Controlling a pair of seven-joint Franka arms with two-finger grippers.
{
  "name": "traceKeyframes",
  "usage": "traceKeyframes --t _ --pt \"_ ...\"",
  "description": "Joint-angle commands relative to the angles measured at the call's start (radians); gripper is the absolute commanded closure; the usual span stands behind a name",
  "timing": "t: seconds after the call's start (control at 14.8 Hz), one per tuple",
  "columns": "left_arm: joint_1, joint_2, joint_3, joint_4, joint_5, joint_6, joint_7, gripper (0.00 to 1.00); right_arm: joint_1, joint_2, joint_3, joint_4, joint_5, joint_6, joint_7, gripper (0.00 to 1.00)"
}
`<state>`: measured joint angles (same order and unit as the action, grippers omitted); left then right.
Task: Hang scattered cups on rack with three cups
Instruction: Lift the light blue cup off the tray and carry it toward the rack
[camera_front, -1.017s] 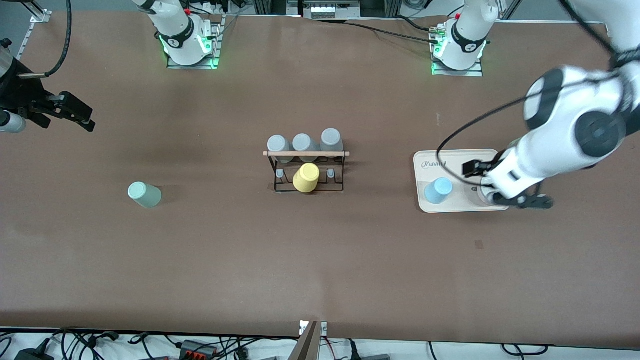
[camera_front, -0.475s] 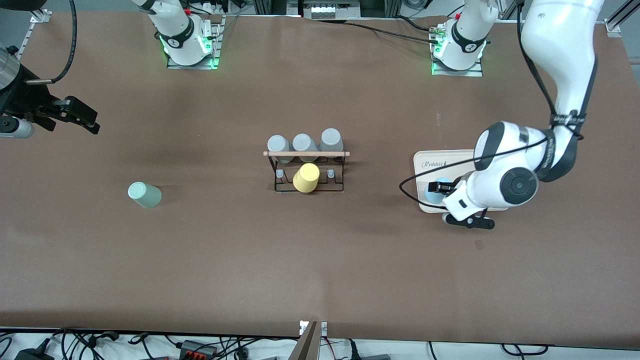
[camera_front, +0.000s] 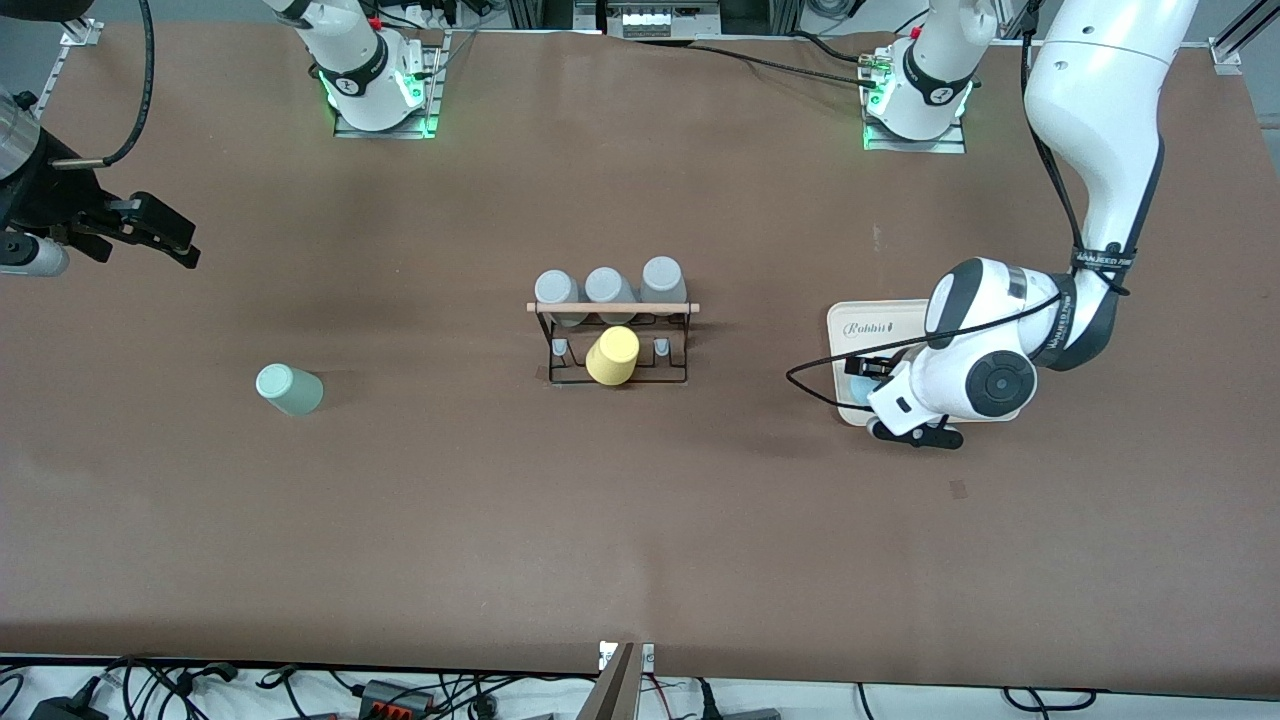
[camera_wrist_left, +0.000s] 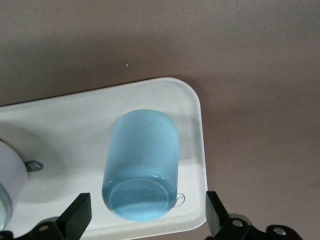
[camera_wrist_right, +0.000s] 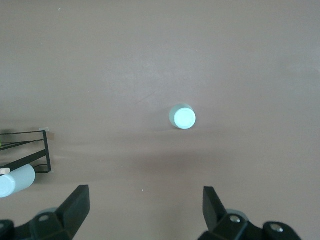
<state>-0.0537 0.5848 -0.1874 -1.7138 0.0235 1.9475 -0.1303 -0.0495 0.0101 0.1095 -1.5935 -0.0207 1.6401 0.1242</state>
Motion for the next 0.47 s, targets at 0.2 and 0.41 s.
traceKeyframes --t 0.2,0.41 --pt "0.008 -0.031 0.002 -0.088 -0.005 0.099 0.0 0.15 -0.001 0.002 0.009 0.015 -0.005 -0.011 0.02 0.0" --pt "0.009 -0.043 0.0 -0.101 -0.005 0.117 0.017 0.94 -0.001 0.002 0.009 0.015 -0.005 -0.011 0.02 0.0"
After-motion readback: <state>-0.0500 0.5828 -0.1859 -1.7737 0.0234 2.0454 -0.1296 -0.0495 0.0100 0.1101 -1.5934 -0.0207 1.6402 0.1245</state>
